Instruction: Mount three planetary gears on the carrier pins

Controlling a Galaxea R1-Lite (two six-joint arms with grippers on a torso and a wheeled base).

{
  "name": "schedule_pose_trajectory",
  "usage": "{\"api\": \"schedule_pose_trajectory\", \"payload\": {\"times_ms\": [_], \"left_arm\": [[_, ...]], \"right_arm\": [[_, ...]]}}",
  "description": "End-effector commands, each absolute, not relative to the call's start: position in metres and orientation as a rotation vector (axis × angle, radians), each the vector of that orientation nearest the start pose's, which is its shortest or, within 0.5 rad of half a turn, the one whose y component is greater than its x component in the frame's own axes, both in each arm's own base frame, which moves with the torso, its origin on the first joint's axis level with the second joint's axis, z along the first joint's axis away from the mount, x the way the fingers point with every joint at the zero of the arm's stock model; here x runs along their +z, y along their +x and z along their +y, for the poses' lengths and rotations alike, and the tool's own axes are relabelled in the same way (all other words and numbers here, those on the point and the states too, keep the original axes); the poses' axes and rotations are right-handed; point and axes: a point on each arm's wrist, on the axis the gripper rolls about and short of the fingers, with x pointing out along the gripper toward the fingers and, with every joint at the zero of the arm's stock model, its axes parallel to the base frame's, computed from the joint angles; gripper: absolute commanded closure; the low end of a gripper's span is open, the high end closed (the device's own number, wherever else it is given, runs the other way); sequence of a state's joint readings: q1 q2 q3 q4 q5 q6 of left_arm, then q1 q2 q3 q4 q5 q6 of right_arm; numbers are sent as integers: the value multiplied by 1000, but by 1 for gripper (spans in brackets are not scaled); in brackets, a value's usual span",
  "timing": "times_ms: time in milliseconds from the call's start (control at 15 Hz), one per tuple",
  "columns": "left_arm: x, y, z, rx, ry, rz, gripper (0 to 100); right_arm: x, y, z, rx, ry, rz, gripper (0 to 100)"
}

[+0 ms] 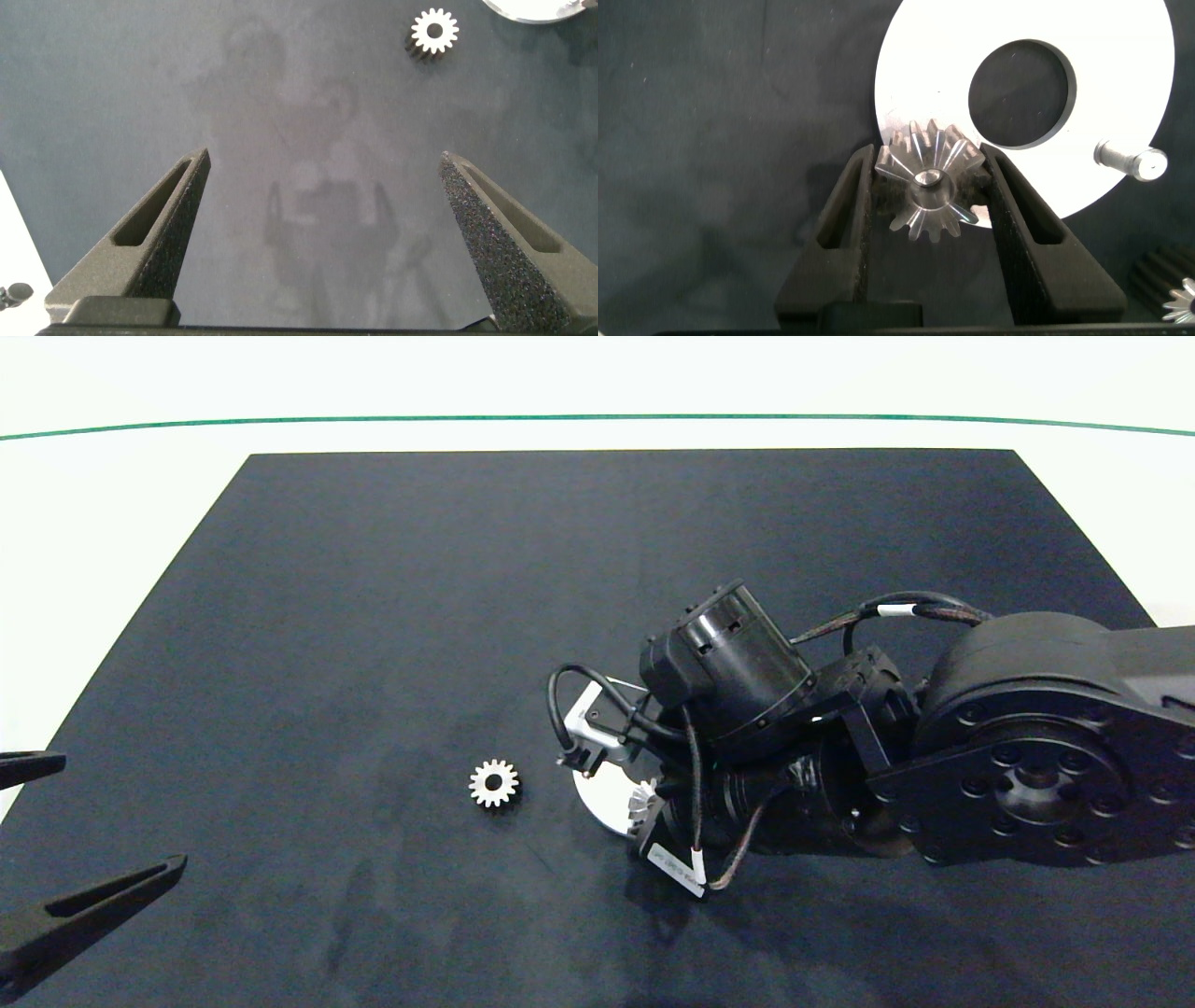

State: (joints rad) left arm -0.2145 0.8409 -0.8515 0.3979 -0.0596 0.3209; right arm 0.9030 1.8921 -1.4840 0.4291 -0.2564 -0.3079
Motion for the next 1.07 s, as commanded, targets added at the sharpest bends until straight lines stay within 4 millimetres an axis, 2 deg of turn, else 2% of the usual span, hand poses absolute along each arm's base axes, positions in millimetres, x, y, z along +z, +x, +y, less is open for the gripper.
{"api": "schedule_pose_trajectory", "payload": {"times_ms": [67, 667, 733, 867, 933, 1067], "left_arm": [[262, 67, -16, -332, 346, 341, 0], [262, 66, -16, -330, 346, 340, 0], [263, 66, -16, -331, 346, 337, 0], [264, 64, -15, -328, 347, 328, 0], [264, 64, -15, -328, 347, 328, 0], [264, 65, -16, -330, 347, 330, 0]], "right_arm": [[210, 224, 274, 720, -753, 617, 0], [216, 221, 271, 722, -737, 605, 0], [231, 217, 260, 712, -709, 573, 0], [267, 216, 222, 634, -639, 514, 0], [283, 209, 195, 591, -612, 503, 0], [301, 181, 137, 494, -561, 495, 0]]}}
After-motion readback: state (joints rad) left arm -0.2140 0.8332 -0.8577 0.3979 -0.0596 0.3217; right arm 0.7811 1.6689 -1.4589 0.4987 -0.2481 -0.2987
